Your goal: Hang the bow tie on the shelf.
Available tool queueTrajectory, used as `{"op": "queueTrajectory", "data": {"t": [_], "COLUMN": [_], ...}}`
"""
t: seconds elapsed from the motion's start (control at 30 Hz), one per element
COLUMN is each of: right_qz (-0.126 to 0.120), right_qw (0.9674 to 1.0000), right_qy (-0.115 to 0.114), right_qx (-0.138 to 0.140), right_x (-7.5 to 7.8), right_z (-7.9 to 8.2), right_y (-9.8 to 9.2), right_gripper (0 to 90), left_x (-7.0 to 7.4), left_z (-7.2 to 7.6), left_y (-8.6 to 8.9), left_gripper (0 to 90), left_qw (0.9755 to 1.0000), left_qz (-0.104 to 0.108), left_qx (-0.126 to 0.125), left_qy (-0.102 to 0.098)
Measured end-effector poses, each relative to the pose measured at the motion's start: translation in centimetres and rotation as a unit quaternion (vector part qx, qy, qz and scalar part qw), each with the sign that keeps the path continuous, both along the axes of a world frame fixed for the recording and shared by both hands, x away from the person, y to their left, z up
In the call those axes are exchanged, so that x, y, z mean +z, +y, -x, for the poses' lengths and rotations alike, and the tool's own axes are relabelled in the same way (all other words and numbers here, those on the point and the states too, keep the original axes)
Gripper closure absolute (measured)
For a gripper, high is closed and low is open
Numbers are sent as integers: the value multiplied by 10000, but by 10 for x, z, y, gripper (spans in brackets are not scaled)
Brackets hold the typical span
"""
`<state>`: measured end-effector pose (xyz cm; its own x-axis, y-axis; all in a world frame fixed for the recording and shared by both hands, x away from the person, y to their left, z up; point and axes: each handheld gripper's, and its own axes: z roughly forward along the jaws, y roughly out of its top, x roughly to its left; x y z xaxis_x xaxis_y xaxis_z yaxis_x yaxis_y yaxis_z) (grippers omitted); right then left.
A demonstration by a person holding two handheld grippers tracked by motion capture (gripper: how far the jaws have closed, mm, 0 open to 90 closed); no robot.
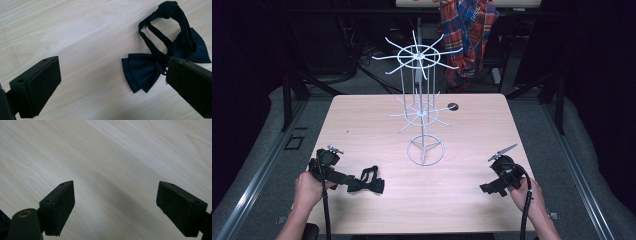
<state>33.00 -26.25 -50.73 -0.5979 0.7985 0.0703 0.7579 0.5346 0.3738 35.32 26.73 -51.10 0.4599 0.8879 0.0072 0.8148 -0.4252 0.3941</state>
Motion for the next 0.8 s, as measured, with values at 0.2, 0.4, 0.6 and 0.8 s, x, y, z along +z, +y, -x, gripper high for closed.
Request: {"op": "queueTrajectory", "data": {"t": [0.2,0.4,0.6,0.8], "right_qz": [-8,-49,-34,-15], "right_qw": [10000,10000,10000,10000], "right_qy": [4,15,30,37], "right_qx": [3,-3,0,12], "right_x": [0,0,0,0], "right_z": [0,0,0,1], "right_y": [0,1,0,-1], "right_gripper": [150,150,150,150], "left_x": [0,2,4,4], "left_z": [0,0,0,-1], "left_y": [0,0,-1,-4], "left_gripper": [0,1,1,1], "left_qw": [10000,10000,9999,9999], "left_qz": [-20,-8,16,58], "left_qx": [-1,2,-33,-61], "left_qy": [-61,-77,-134,-147]}}
